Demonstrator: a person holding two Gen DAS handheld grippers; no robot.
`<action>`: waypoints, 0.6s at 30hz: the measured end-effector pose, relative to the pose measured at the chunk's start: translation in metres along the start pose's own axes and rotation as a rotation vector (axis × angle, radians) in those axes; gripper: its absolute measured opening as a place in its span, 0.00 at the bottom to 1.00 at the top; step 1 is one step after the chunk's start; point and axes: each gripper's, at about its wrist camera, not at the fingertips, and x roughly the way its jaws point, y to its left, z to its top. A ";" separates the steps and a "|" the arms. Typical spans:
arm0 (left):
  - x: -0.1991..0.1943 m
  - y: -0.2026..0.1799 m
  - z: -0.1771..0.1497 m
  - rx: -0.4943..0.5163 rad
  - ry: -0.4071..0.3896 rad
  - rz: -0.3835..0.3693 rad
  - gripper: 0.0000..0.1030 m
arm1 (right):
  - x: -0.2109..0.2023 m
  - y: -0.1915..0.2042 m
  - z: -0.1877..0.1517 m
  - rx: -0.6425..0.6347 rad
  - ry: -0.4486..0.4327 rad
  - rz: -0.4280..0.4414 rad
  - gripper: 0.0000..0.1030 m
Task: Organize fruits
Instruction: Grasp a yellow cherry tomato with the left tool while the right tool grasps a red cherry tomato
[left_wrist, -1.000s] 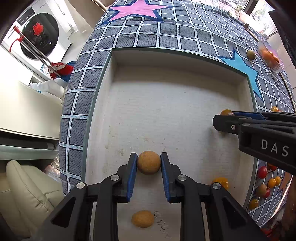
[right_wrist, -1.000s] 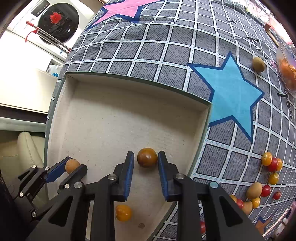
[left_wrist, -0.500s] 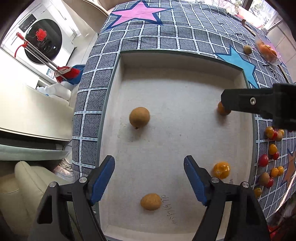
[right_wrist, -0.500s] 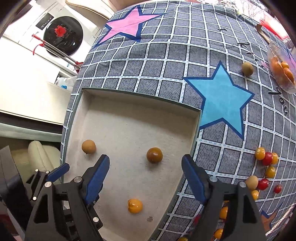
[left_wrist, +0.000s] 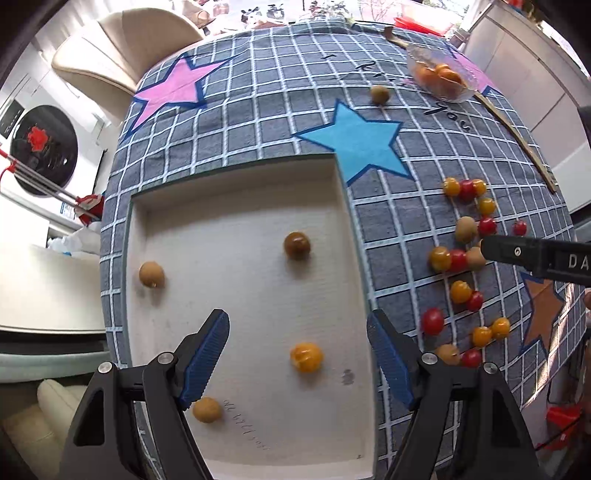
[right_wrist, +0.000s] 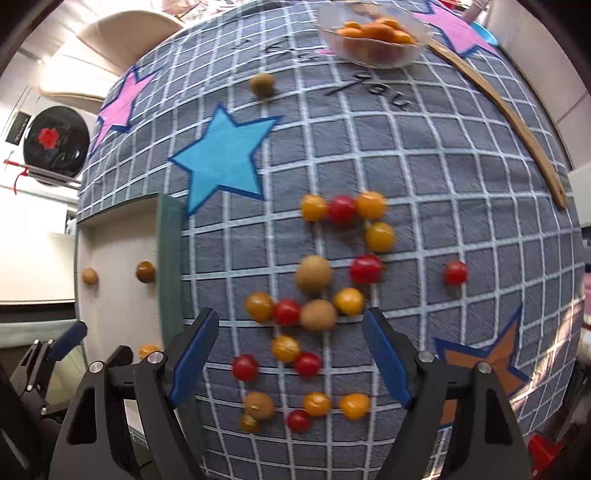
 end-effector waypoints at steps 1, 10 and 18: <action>-0.001 -0.008 0.005 0.018 -0.006 -0.008 0.76 | 0.000 -0.014 -0.003 0.023 0.005 -0.015 0.80; 0.014 -0.079 0.032 0.168 -0.009 -0.052 0.76 | 0.000 -0.089 -0.021 0.137 0.029 -0.102 0.80; 0.046 -0.095 0.036 0.197 0.046 -0.029 0.76 | 0.003 -0.106 -0.018 0.112 0.018 -0.116 0.80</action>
